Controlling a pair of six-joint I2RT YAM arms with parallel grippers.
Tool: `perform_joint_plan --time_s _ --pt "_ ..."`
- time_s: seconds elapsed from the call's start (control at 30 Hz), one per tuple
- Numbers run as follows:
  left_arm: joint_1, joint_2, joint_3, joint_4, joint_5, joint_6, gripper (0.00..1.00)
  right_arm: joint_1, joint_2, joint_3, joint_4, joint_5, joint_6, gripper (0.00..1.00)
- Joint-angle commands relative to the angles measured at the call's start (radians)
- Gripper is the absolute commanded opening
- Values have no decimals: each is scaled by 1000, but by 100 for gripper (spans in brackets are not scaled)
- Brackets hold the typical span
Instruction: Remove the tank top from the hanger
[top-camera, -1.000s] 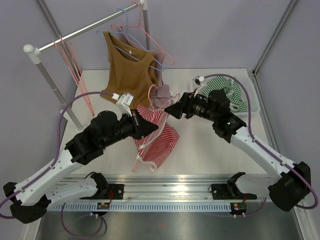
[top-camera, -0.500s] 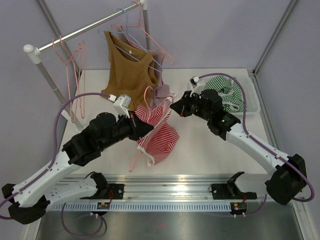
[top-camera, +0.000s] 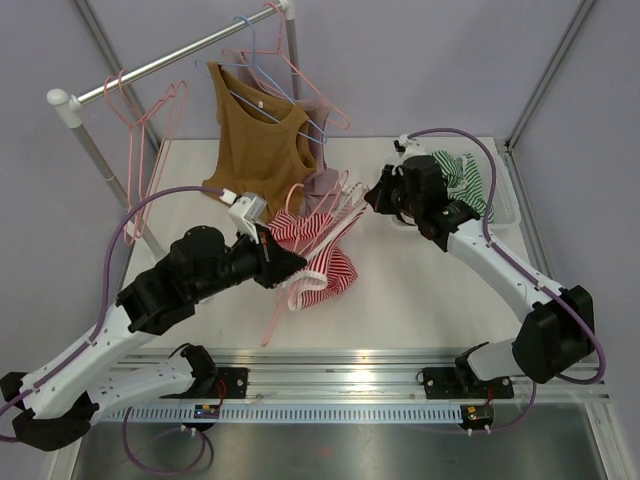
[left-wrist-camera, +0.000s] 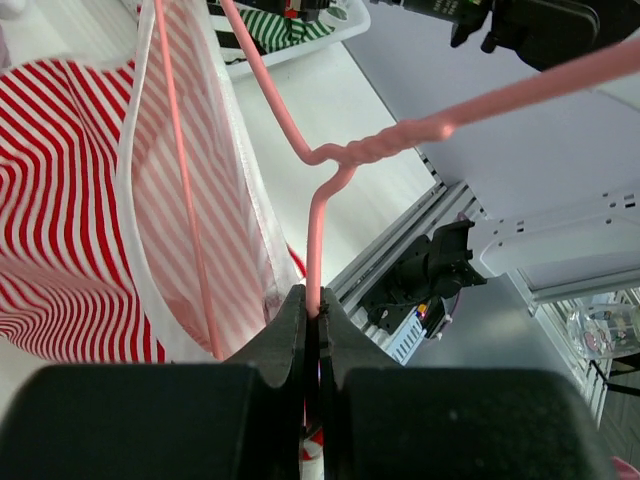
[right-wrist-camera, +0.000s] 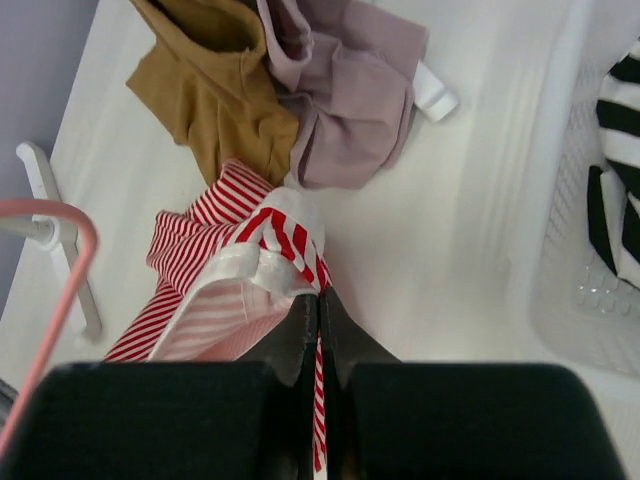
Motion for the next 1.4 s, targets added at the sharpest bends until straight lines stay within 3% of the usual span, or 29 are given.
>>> perform_joint_plan --time_s 0.0,0.13,0.17,0.3,0.5,0.57,0.67,0.9,0.97,1.0,1.03,1.07,1.2,1.37 --pt "-8 -30 80 22 96 28 0 -42 17 14 -2 -45 -22 0" --pt "-8 10 156 32 7 54 0 -39 -71 -69 91 -342 26 0" --pt "-8 42 199 25 -25 63 0 -36 -93 -87 116 -484 53 0" --pt "-8 117 290 60 -243 100 0 39 -197 -141 165 -743 46 0" --pt "-8 253 371 301 -476 261 0 105 -392 -192 -55 -676 -69 0" --pt "-8 290 391 389 -538 298 0 104 -449 -201 -127 -583 -118 0" --pt "-8 338 472 357 -596 297 0 105 -503 -212 -241 -386 -128 0" --pt "-8 298 451 262 -846 176 0 105 -471 -239 -287 -316 -137 1" --pt "-8 275 433 190 -898 131 0 104 -448 -244 -268 -329 -132 15" --pt "-8 271 431 164 -911 87 0 105 -423 -246 -243 -340 -123 58" --pt "-8 271 434 115 -926 71 0 107 -413 -243 -232 -335 -117 81" --pt "-8 275 443 84 -953 53 0 105 -402 -241 -214 -328 -111 97" --pt "11 333 528 -42 -945 30 0 107 -382 -229 -171 -312 -94 100" --pt "175 421 666 -152 -764 3 0 105 -353 -193 -162 -311 -86 99"
